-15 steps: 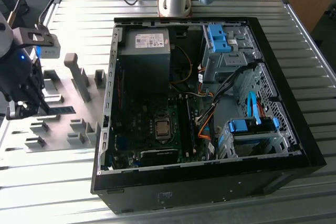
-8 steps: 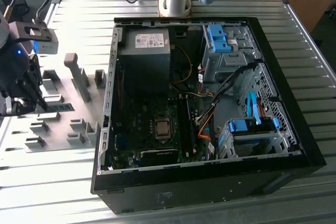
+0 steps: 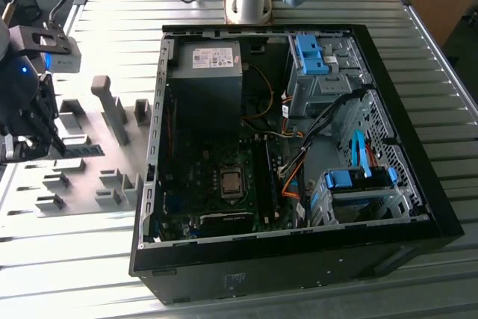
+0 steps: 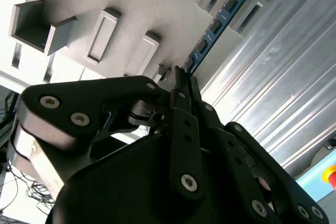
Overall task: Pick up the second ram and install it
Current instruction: 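Pick up the second ram and move it above second insertion slot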
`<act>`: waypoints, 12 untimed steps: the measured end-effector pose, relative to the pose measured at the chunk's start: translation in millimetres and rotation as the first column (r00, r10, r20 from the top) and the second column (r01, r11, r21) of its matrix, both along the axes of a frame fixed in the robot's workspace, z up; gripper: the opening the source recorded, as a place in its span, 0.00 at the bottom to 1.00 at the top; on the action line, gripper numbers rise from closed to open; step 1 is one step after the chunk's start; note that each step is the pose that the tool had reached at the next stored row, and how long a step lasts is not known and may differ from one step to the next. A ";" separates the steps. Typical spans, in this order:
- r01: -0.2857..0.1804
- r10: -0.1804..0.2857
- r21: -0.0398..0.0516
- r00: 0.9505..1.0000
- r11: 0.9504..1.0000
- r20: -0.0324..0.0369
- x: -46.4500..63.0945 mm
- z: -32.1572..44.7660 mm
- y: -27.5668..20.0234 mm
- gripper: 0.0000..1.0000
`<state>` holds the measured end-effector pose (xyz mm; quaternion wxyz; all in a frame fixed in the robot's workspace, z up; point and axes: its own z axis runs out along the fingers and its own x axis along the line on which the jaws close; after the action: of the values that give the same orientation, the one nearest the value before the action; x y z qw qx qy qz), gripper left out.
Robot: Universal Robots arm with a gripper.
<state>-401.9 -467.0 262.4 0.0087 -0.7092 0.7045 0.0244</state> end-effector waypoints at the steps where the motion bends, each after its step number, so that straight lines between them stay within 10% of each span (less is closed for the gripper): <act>1: 0.000 0.000 0.000 1.000 1.000 0.000 0.0 1.9 0.0 0.14; 12: 0.007 -0.007 0.000 1.000 1.000 0.000 0.0 28.4 0.0 0.14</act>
<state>-401.9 -467.0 290.8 0.0089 -0.7068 0.7069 0.0243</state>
